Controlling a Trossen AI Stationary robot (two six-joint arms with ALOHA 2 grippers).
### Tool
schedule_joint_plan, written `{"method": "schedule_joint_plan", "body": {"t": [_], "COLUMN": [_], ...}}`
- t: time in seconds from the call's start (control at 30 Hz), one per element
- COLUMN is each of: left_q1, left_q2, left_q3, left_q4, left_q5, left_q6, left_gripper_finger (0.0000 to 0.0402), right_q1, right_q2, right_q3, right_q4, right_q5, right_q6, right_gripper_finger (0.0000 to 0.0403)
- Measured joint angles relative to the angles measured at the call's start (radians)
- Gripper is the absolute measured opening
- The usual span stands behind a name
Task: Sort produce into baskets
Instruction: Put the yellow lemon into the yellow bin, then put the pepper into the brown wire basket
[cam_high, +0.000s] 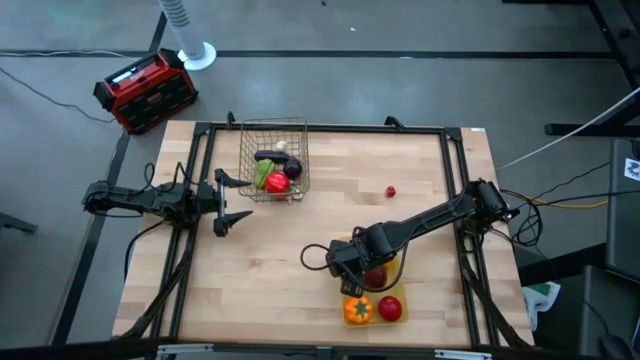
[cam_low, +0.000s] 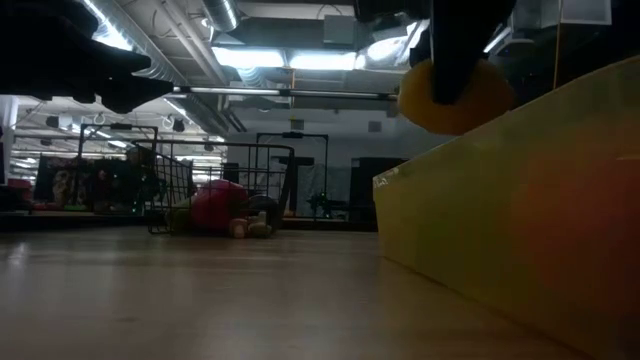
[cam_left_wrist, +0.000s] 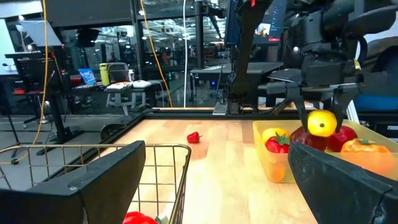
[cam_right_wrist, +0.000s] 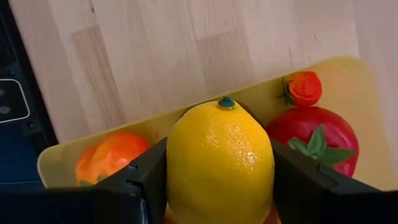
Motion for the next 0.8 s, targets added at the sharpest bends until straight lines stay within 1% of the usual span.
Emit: {"method": "schedule_joint_plan", "body": {"t": [0.3,0.37,0.43,0.67,0.8], "left_q1": [0.0,0.0,0.0,0.0,0.0], "left_q2": [0.0,0.0,0.0,0.0,0.0], "left_q3": [0.0,0.0,0.0,0.0,0.0], "left_q4": [0.0,0.0,0.0,0.0,0.0], "left_q5": [0.0,0.0,0.0,0.0,0.0], "left_q6": [-0.008,-0.008,-0.008,-0.004,-0.002], "left_gripper_finger": [0.0392,0.0392,0.0392,0.0392,0.0392], "right_q1": [0.0,0.0,0.0,0.0,0.0], "right_q2": [0.0,0.0,0.0,0.0,0.0], "right_q3": [0.0,0.0,0.0,0.0,0.0], "right_q4": [-0.013,-0.016,-0.017,-0.018,-0.027], "right_q5": [-0.009,-0.009,-0.009,-0.009,-0.009], "right_q6": [0.002,0.002,0.002,0.002,0.002], "right_gripper_finger": [0.0219,0.0226,0.0243,0.0327,0.0356]}}
